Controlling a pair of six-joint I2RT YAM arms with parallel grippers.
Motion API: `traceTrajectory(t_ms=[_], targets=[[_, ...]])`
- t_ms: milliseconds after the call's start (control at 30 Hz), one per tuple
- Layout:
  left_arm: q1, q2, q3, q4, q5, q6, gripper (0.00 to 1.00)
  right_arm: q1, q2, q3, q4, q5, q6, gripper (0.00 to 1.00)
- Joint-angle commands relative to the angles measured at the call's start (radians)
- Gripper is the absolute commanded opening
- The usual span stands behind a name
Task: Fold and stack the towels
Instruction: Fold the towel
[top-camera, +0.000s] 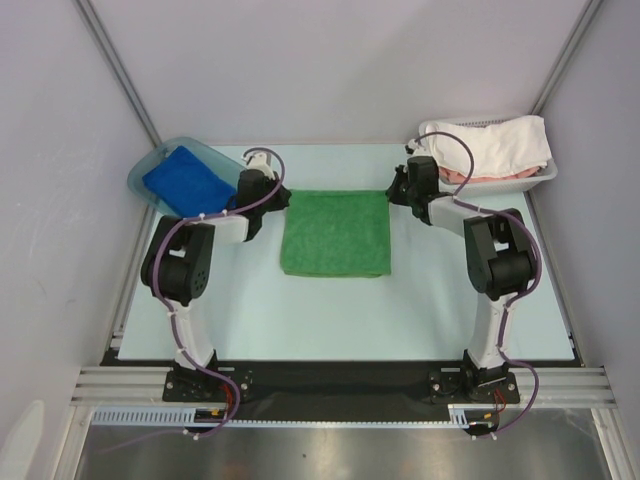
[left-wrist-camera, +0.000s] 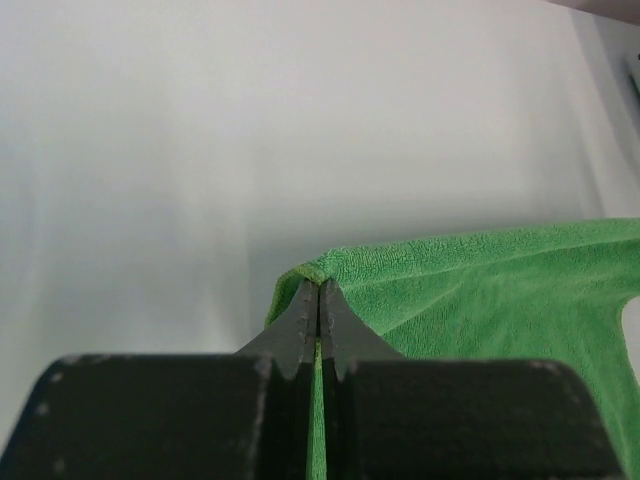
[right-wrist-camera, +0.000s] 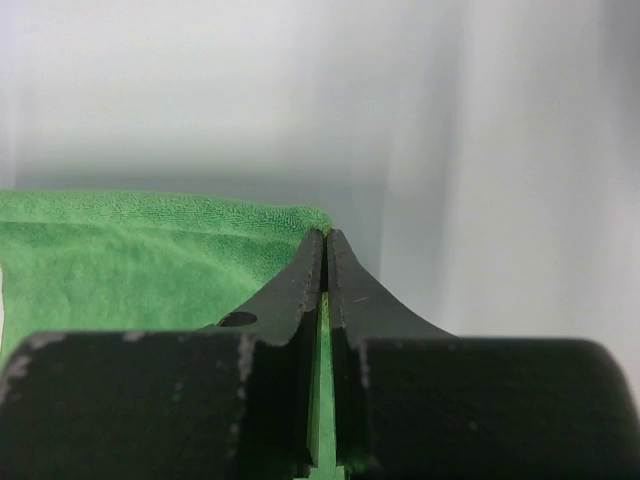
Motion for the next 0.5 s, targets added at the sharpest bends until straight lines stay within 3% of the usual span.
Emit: traceTrajectory(t_ms=[0, 333, 467], targets=[[-0.012, -0.081, -0.069, 0.153, 0.006, 0.037, 0.0, 0.009, -0.083, -0.035, 0.069, 0.003, 0.016, 0.02], [-0.029, -0.198, -0.216, 0.172, -0.012, -0.001, 0.02, 0.026, -0.215, -0.208, 0.094, 0.005, 0.058, 0.01], [-0.029, -0.219, -0.221, 0.08, 0.007, -0.031, 0.02, 0.028, -0.26, -0.271, 0.089, 0.002, 0.073, 0.01]])
